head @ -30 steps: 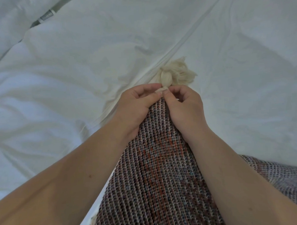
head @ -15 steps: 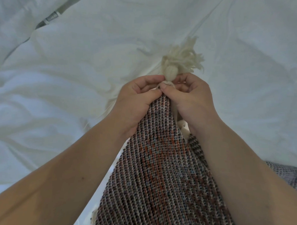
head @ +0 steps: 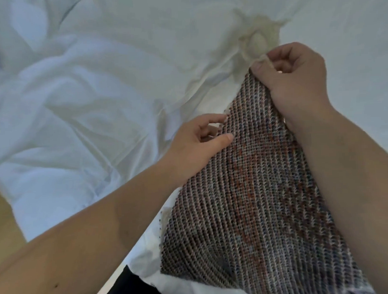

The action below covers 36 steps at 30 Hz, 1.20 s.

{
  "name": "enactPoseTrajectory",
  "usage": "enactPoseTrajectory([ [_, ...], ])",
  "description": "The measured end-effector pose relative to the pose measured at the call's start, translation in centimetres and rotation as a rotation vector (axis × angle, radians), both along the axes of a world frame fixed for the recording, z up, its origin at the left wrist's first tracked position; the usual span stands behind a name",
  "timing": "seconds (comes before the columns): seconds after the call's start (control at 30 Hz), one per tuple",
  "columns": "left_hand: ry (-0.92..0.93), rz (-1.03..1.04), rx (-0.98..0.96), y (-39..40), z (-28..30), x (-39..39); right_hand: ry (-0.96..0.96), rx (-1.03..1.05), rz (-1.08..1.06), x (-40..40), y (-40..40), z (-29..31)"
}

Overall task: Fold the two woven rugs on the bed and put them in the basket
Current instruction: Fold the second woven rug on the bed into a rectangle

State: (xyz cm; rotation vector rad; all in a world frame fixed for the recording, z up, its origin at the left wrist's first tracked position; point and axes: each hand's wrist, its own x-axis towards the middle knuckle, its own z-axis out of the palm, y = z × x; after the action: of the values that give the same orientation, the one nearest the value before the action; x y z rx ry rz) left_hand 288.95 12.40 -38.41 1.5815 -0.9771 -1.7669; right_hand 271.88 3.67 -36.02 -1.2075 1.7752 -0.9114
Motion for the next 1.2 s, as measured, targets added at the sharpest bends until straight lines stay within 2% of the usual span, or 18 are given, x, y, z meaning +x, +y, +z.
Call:
enactPoseTrajectory([
  [0.13, -0.004, 0.009, -0.004, -0.5, -0.2, 0.4, 0.105, -0.015, 0.088, 1.5, 1.4, -0.7],
  [0.37, 0.056, -0.194, 0.046, 3.4, -0.5, 2.4, 0.138, -0.016, 0.099, 1.7, 1.6, -0.3],
  [0.43, -0.032, -0.291, 0.049, 5.1, -0.9, 3.6, 0.132, 0.004, 0.087, 1.6, 1.8, -0.5],
  [0.53, -0.302, -0.507, -0.076, 8.3, -1.3, 5.9, 0.113, 0.020, 0.064, 1.6, 2.1, -0.6],
  [0.6, -0.340, -0.594, -0.076, 10.3, -1.1, 7.1, 0.107, 0.026, 0.058, 1.7, 2.3, -0.6],
  [0.67, -0.295, -0.642, -0.094, 12.4, -0.9, 8.0, 0.113, 0.041, 0.066, 1.7, 2.7, -0.9],
  [0.77, -0.201, -0.537, -0.252, 14.2, 0.1, 8.0, 0.151, 0.076, 0.115, 2.0, 3.7, -1.5],
  [0.87, -0.211, -0.389, -0.360, 14.3, 1.3, 7.3, 0.205, 0.104, 0.159, 2.4, 4.9, -1.4],
  [0.9, -0.230, -0.364, -0.357, 14.1, 1.7, 7.1, 0.285, 0.125, 0.180, 2.5, 5.3, -1.4],
  [0.97, -0.225, -0.337, -0.265, 13.5, 1.8, 6.9, 0.588, 0.119, 0.219, 3.2, 6.6, -0.9],
  [1.03, -0.249, -0.350, -0.218, 13.4, 1.7, 6.7, 0.823, -0.080, 0.228, 4.5, 9.0, 0.1],
  [1.07, -0.271, -0.347, -0.197, 13.3, 1.6, 6.5, 0.835, -0.218, 0.272, 5.3, 10.5, 0.4],
  [1.13, -0.254, -0.292, -0.131, 13.1, 1.4, 5.9, 0.688, -0.354, 0.474, 6.5, 14.4, 0.3],
  [1.2, -0.209, -0.261, -0.026, 12.9, 1.2, 5.6, 0.491, -0.226, 0.679, 7.1, 17.9, -0.7],
])
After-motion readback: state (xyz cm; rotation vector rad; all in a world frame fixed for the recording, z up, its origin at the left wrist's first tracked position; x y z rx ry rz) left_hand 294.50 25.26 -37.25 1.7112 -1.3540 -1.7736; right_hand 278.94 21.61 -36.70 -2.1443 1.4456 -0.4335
